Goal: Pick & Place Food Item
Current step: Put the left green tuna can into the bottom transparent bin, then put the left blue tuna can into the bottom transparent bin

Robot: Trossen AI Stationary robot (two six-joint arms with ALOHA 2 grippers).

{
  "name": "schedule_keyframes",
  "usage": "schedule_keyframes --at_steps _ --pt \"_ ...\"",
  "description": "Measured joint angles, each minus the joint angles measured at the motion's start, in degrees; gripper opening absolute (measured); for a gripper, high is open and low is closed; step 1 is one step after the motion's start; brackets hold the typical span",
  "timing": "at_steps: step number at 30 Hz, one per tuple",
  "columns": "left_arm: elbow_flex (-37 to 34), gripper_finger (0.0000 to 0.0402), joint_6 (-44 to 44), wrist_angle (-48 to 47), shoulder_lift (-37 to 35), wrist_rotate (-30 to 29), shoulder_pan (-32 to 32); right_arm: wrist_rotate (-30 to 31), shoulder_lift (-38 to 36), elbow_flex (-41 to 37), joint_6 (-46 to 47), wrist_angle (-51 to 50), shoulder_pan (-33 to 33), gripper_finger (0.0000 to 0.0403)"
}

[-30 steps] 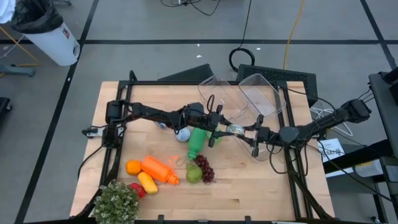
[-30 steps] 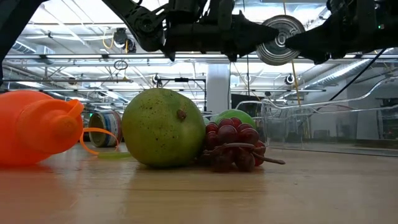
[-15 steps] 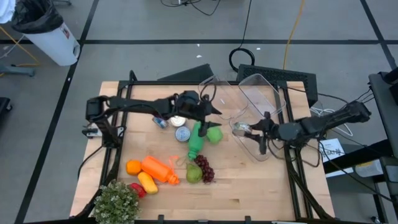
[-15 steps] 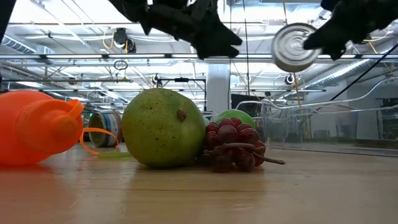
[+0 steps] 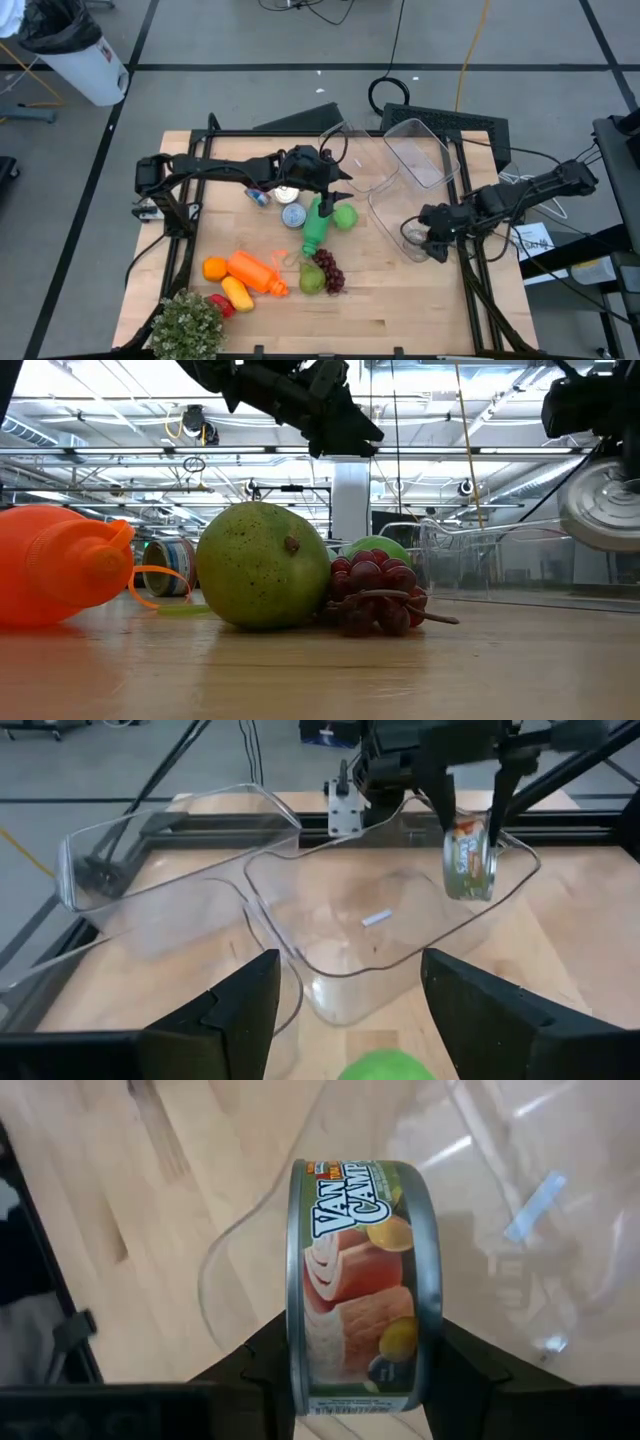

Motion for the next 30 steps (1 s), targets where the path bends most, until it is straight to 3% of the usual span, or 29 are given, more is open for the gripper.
schedule_keyframes --at_steps 6,15,23,30 --pt "0.00 0.0229 0.17 0.29 0.02 -1.10 0.00 -3.08 4.87 -0.27 -3.30 -0.19 -0.78 0.0143" --pt "0.00 0.0219 1.33 -0.21 0.02 -1.22 0.00 -2.97 12.56 -1.85 -16.18 2.73 -1.86 0.0146" --pt "0.00 0.0227 1.28 -1.25 0.02 -1.24 0.00 -2.92 14.39 -2.36 -18.56 6.77 -1.82 0.0283" --pt "0.00 0.0213 1.20 -1.50 0.02 -1.23 0.00 -2.98 13.78 -1.10 -18.38 7.85 -1.82 0.0326"
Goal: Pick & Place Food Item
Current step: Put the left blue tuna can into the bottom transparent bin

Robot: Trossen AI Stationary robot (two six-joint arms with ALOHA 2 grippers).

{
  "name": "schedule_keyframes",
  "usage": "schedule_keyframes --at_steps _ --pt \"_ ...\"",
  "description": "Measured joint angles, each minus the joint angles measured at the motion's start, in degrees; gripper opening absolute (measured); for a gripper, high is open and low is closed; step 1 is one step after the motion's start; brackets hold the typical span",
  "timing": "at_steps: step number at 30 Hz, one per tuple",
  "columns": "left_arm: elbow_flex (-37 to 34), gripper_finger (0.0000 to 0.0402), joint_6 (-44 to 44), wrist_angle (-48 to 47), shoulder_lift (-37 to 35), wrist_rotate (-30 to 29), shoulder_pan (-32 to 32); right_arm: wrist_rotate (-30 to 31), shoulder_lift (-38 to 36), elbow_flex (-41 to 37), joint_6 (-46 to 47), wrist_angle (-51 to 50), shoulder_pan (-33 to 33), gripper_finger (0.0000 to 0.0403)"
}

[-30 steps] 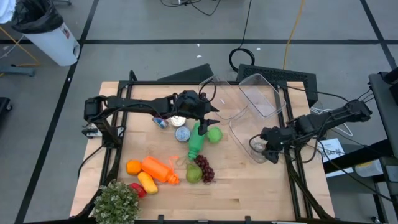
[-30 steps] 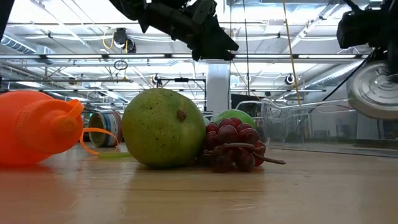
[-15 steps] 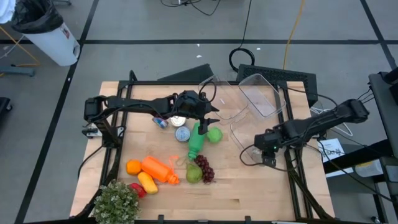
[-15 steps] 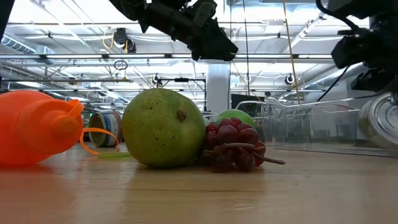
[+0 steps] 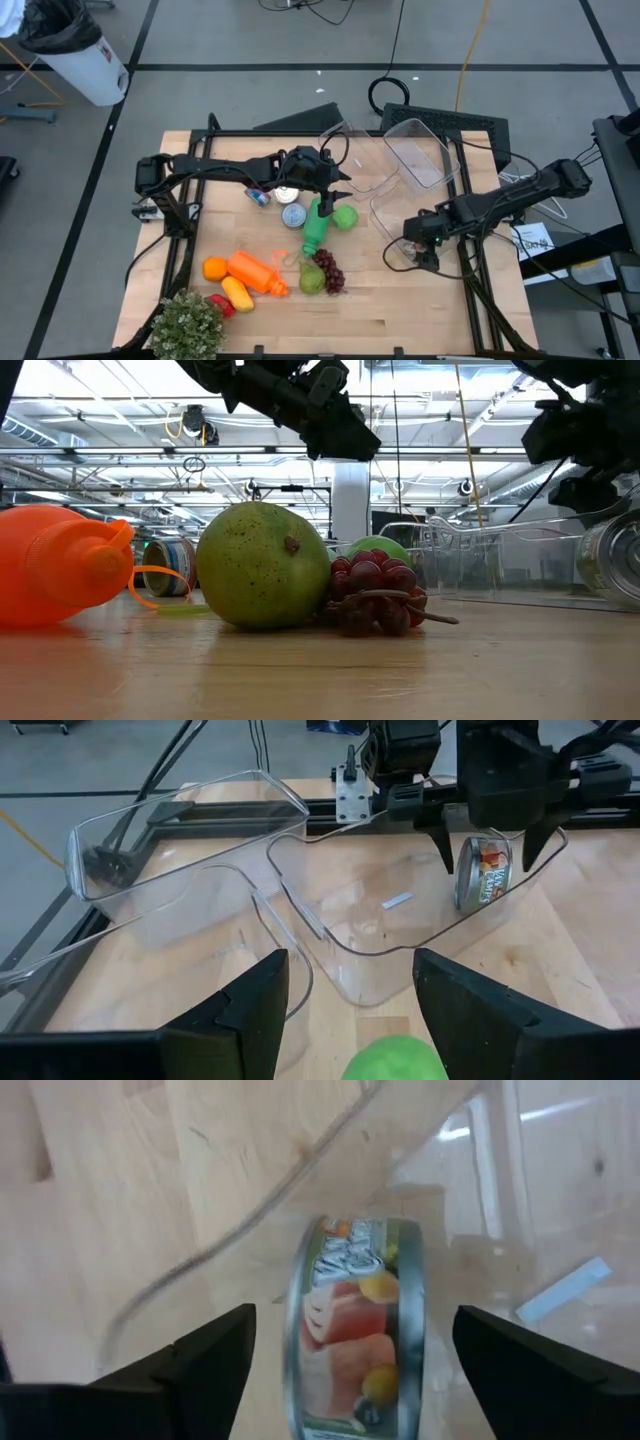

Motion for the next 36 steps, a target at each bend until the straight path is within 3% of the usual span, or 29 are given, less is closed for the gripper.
schedule_keyframes --at_steps 5,18,27,32,36 --pt "0.00 0.0202 -0.02 0.24 0.00 0.01 0.00 2.86 -0.14 3.48 -0.40 -4.22 0.03 0.0318" --pt "0.00 0.0191 -0.09 -0.46 0.02 0.04 0.00 24.42 0.67 4.75 -6.47 -12.14 0.89 0.0313" --pt "0.00 0.0216 -1.05 -2.08 -0.32 0.04 0.00 32.82 0.62 4.75 -8.94 -10.07 0.87 0.0313" --pt "-0.52 0.0223 -1.85 -9.23 -6.80 0.60 1.04 38.44 -0.44 4.73 -6.31 -5.06 0.87 0.0313" --pt "-8.46 0.0215 -4.02 -1.74 -10.56 3.42 2.29 43.92 -3.15 4.73 -12.14 2.58 0.87 0.0313"
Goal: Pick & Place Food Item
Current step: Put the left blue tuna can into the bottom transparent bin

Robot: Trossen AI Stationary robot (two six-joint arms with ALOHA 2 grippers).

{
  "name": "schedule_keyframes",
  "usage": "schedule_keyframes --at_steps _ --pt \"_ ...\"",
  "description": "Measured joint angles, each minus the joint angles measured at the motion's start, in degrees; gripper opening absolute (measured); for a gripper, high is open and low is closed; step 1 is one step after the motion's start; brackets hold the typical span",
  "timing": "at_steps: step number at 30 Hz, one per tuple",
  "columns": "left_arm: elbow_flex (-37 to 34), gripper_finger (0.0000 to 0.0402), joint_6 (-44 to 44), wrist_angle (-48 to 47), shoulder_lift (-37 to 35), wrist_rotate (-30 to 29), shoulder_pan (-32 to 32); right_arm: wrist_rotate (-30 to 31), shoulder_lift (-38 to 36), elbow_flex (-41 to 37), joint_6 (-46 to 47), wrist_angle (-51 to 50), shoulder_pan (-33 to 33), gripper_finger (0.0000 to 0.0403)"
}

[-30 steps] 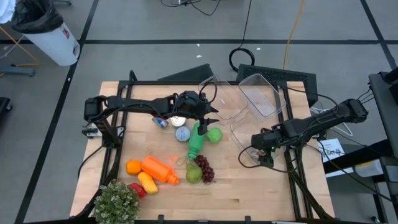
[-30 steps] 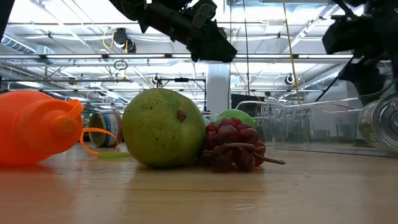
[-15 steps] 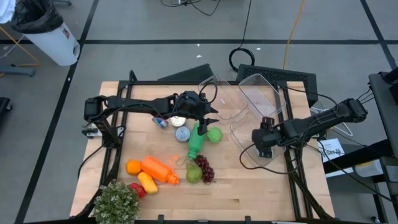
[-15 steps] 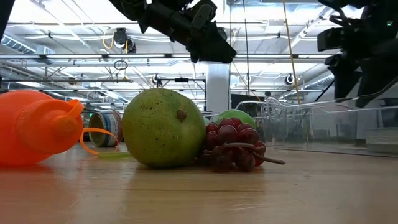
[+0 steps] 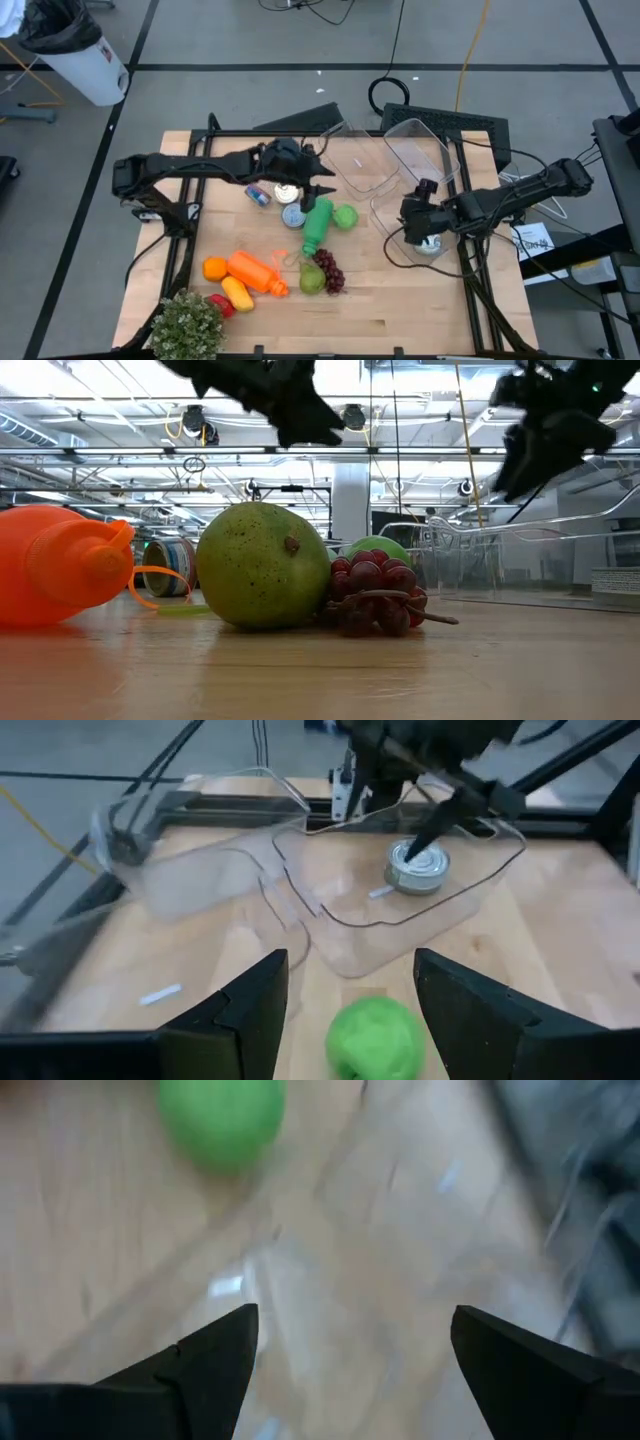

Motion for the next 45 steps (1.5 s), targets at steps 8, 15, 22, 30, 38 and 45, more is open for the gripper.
schedule_keyframes --at_steps 8,15,22,30,38,45 --pt "-16.07 0.0183 -11.43 -0.32 -9.51 -11.11 6.08 2.56 -8.52 0.00 -15.33 17.36 0.02 0.0313" --pt "-16.65 0.0167 -6.99 -12.03 -19.18 -12.09 6.80 2.59 -11.95 0.00 -19.05 20.24 0.02 0.0313" --pt "-16.61 0.0154 -6.49 -11.87 -21.42 -11.97 7.04 2.54 -11.35 -0.02 -18.40 20.28 0.02 0.0313" --pt "-16.56 0.0172 -1.74 -20.52 -21.35 -13.82 4.10 2.55 -11.28 -0.02 -19.10 20.82 0.00 0.0313" --pt "-7.23 0.0276 -4.66 -39.42 -18.13 -37.07 -3.19 2.54 -11.28 -0.02 -20.62 21.33 0.01 0.0313" --pt "-0.87 0.0347 -3.29 -52.23 -13.18 -36.18 -3.78 2.51 -11.28 -0.02 -20.62 21.52 0.00 0.0313"
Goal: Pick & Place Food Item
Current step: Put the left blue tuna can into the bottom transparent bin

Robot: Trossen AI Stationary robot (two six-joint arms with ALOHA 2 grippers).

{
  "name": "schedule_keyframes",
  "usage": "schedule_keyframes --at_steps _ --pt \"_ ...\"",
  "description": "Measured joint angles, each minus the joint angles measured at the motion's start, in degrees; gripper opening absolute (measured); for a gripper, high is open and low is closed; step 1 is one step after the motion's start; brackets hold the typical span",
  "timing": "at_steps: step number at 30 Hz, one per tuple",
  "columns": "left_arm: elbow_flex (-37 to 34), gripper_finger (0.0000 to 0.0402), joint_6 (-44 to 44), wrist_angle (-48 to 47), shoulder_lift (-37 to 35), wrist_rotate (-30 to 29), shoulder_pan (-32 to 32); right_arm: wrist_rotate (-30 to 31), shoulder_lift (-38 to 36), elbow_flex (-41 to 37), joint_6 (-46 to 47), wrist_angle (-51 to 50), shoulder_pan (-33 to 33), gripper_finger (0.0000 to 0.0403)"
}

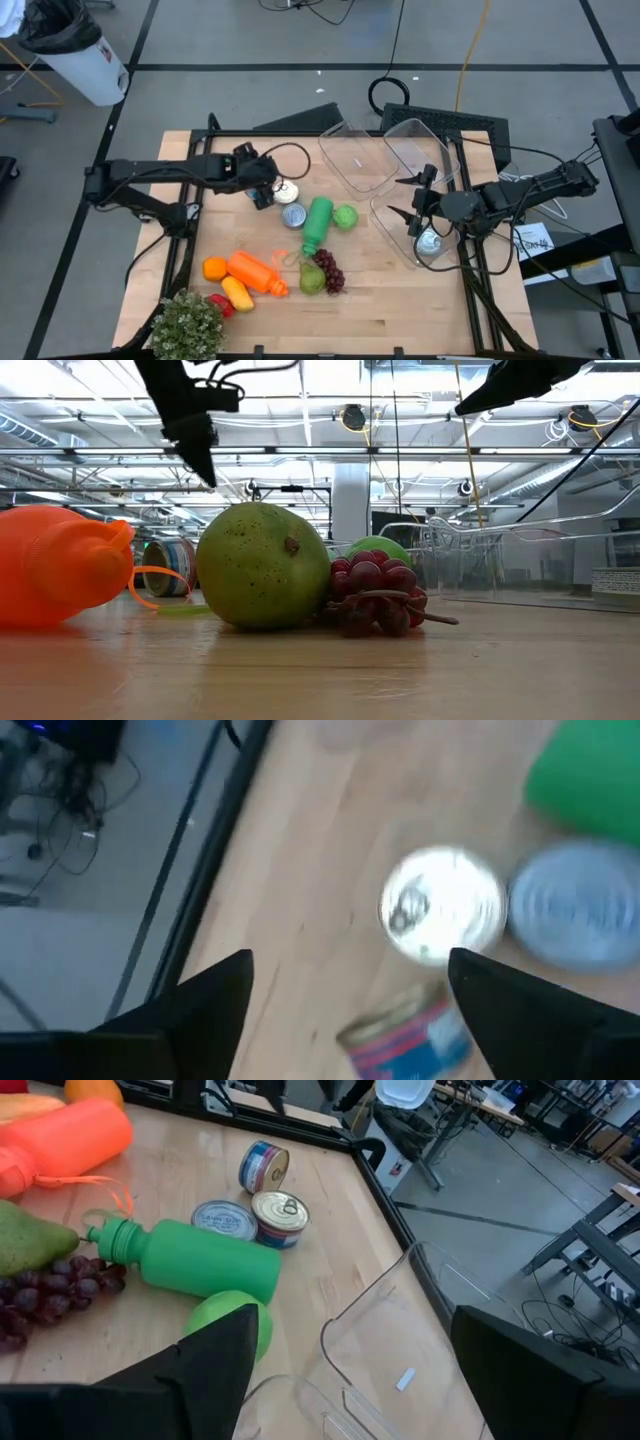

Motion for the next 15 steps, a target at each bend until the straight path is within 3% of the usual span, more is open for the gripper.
schedule_keyframes --at_steps 5,15 --pt "-0.55 0.0357 13.70 -5.29 1.97 6.17 -0.02 -0.12 0.01 0.00 0.02 -0.04 0.02 0.0313" --pt "-0.61 0.0336 23.58 -12.45 9.86 6.49 0.14 -0.16 -0.02 -0.52 0.02 -0.03 0.01 0.0313"
